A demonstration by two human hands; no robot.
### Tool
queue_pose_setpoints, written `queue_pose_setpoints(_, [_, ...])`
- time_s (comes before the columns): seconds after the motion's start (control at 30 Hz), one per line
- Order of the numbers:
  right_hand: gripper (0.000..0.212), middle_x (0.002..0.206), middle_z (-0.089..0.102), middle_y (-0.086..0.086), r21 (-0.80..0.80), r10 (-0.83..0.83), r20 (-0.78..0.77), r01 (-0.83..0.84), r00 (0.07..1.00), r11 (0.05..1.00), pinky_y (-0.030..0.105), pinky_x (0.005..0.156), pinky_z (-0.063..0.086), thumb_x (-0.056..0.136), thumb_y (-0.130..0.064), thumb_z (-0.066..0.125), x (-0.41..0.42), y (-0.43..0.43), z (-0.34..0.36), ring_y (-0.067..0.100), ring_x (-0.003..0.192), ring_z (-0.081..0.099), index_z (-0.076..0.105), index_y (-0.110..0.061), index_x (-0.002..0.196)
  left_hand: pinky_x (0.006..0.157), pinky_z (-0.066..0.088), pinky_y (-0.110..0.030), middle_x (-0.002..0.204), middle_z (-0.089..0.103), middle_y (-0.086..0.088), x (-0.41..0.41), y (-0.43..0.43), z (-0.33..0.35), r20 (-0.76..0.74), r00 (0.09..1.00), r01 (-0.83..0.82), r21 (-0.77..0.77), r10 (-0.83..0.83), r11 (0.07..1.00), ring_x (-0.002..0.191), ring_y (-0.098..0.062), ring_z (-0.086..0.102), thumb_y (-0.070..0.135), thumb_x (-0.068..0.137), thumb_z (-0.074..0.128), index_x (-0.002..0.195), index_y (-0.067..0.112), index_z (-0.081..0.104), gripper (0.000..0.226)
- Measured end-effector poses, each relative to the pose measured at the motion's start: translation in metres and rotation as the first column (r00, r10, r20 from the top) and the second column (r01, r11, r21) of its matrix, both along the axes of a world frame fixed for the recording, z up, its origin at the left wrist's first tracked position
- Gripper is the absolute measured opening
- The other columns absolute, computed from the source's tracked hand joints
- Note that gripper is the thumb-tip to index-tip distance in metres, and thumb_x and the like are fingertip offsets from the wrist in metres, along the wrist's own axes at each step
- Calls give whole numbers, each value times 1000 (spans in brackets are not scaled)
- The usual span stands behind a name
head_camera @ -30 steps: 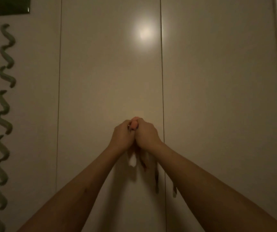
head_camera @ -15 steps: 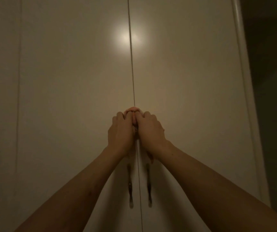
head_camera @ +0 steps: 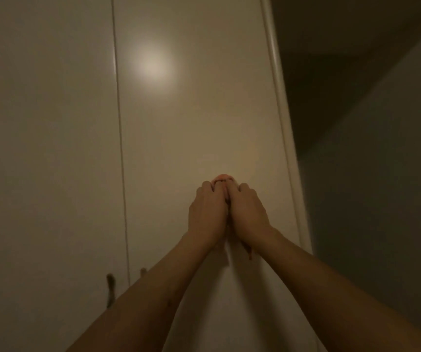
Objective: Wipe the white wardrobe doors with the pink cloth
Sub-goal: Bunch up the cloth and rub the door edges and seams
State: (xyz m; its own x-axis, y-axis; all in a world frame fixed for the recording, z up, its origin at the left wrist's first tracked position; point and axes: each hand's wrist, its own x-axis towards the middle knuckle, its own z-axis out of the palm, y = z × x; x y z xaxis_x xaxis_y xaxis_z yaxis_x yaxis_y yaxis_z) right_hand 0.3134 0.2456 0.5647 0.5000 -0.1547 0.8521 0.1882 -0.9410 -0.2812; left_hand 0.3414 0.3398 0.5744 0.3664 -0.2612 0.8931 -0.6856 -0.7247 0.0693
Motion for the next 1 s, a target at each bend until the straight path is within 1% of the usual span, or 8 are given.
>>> queue_pose_setpoints(0.07, [25,111,53,9,104,18,7,-18,1000,994,46,84,50,100,-26,36,-4,-25,-5,30,98,54,51,-22,120,80,45,-39,111,50,-11,-7,-27,-1,1,999,38,23,-38,999,99,-29,50,21,98,37,111,12,46,18])
queue_pose_setpoints(0.17, [38,102,56,-1,250,11,70,-28,997,968,48,82,52,98,-55,24,-7,-58,-10,20,89,58,53,-29,99,86,44,-40,111,52,-11,-17,-66,-3,-36,989,141,3,-141,990,103,-31,53,23,101,34,106,13,48,18])
queue_pose_setpoints(0.23, [42,106,54,-1,258,4,53,-17,999,966,47,84,52,96,-60,24,-10,-80,-14,19,91,57,52,-29,107,85,44,-38,118,51,-13,-16,-87,-6,-14,990,142,66,-141,988,106,-30,53,15,97,43,121,9,47,25])
queue_pose_setpoints(0.37, [37,118,41,5,130,63,-51,-56,997,990,42,91,46,102,-38,31,-11,-107,-15,26,105,47,33,-27,138,83,49,-32,109,58,-8,-4,-104,2,-88,962,264,32,-260,964,93,-22,56,21,97,41,125,18,51,30])
queue_pose_setpoints(0.5, [49,129,39,10,246,201,-126,-166,971,955,37,98,43,103,-43,27,-10,-108,2,30,111,51,19,-33,150,87,43,-18,111,59,4,-7,-92,18,-297,796,508,-142,-526,849,102,-13,57,8,93,44,129,16,56,39])
queue_pose_setpoints(0.6, [54,135,39,8,275,280,-101,-244,955,930,39,98,45,101,-47,28,-10,-100,8,29,114,51,13,-37,152,91,53,-41,118,66,-11,-3,-78,31,-463,620,556,-310,-634,771,102,-27,64,7,91,45,126,12,57,37])
queue_pose_setpoints(0.7, [64,139,33,8,230,196,-38,-182,980,956,40,102,39,99,-38,39,-4,-84,6,32,122,42,7,-33,154,87,53,-43,108,69,-18,-1,-61,45,-538,481,565,-413,-692,714,95,-29,67,2,89,47,117,9,65,34])
queue_pose_setpoints(1.0, [37,138,35,10,265,-154,198,99,968,959,48,94,44,92,-32,46,29,-15,72,34,118,39,45,-23,128,100,48,-39,121,67,-3,-11,-2,68,-214,759,526,-355,-615,773,111,-18,62,25,86,48,123,21,64,41])
